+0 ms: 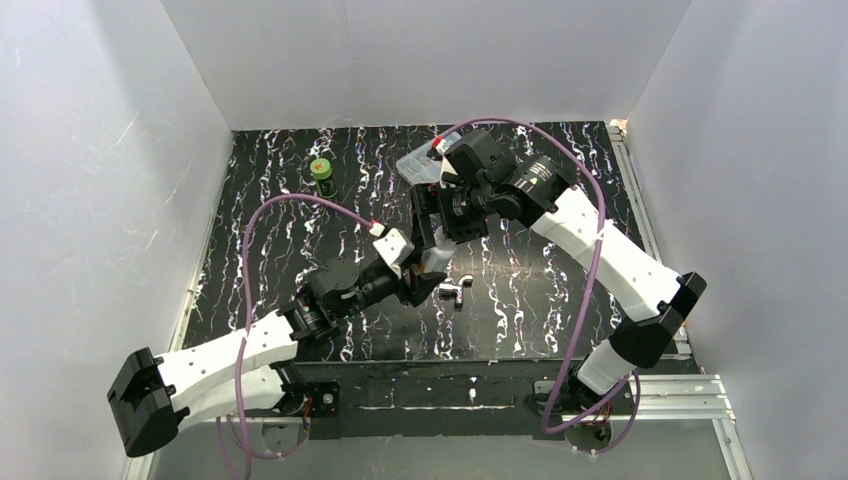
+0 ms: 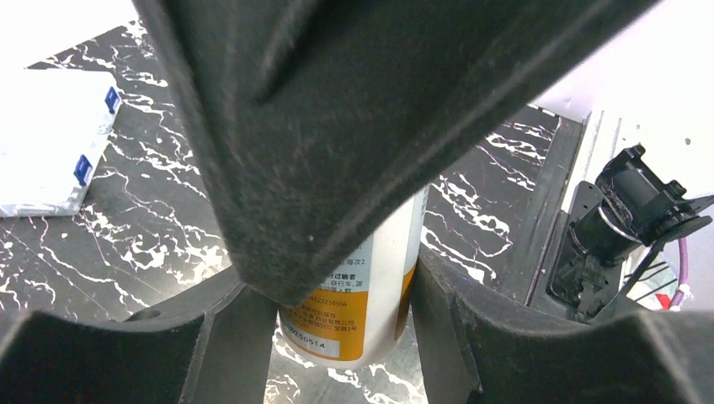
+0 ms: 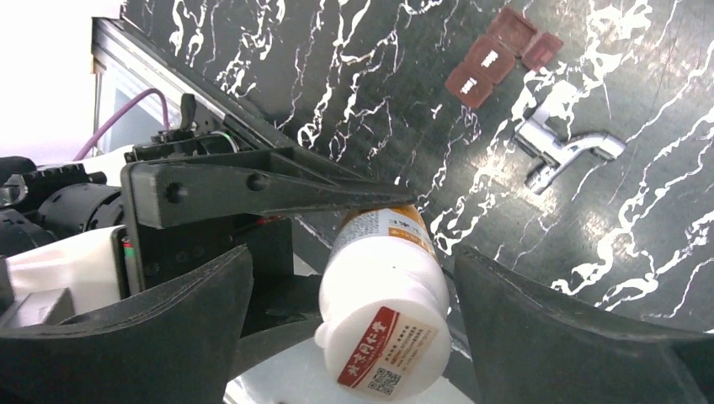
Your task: Sort the pills into containers
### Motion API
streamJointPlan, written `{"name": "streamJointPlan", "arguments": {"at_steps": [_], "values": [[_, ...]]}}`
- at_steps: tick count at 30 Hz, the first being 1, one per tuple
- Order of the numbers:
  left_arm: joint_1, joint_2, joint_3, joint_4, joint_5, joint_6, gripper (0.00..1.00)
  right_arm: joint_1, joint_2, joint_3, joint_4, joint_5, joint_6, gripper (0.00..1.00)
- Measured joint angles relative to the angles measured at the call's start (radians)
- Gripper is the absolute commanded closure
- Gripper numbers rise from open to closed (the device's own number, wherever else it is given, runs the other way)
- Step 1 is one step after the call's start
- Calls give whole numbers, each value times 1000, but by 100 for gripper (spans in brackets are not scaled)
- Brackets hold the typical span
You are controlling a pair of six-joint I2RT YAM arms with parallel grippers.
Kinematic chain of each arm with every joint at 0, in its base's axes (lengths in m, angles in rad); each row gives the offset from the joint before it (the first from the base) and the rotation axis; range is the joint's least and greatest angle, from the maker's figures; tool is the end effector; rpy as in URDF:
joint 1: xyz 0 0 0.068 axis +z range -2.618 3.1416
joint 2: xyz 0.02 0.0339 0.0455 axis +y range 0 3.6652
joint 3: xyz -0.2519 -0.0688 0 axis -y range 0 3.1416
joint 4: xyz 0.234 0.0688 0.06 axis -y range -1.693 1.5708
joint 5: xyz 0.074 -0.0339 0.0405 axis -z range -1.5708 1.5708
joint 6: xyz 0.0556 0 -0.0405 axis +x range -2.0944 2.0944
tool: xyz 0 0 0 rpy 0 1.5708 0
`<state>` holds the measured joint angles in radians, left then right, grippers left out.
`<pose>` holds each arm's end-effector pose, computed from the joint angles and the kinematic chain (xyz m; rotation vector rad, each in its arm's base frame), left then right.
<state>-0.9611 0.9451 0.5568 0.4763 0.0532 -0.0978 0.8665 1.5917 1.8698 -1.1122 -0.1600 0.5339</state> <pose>0.1355 -0.1991 0.2960 0.6884 1.3870 -0.8892 0.2007 0.2499 0.3918 -0.5025 2.5148 0.7946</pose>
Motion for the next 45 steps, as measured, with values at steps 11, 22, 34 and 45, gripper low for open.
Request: {"name": "streamJointPlan", "arguments": {"at_steps": [11, 22, 34, 45], "values": [[-3, -84, 2, -138, -47, -10, 100, 5, -54, 0, 31, 92, 3, 4], [-3, -139, 2, -256, -108, 58, 100, 89, -32, 145, -74, 237, 0, 18], [-3, -176, 2, -298, -114, 80, 100, 114, 58, 193, -121, 266, -20, 34], [-3, -195, 2, -312, -128, 80, 100, 101, 58, 196, -118, 281, -10, 61]]}}
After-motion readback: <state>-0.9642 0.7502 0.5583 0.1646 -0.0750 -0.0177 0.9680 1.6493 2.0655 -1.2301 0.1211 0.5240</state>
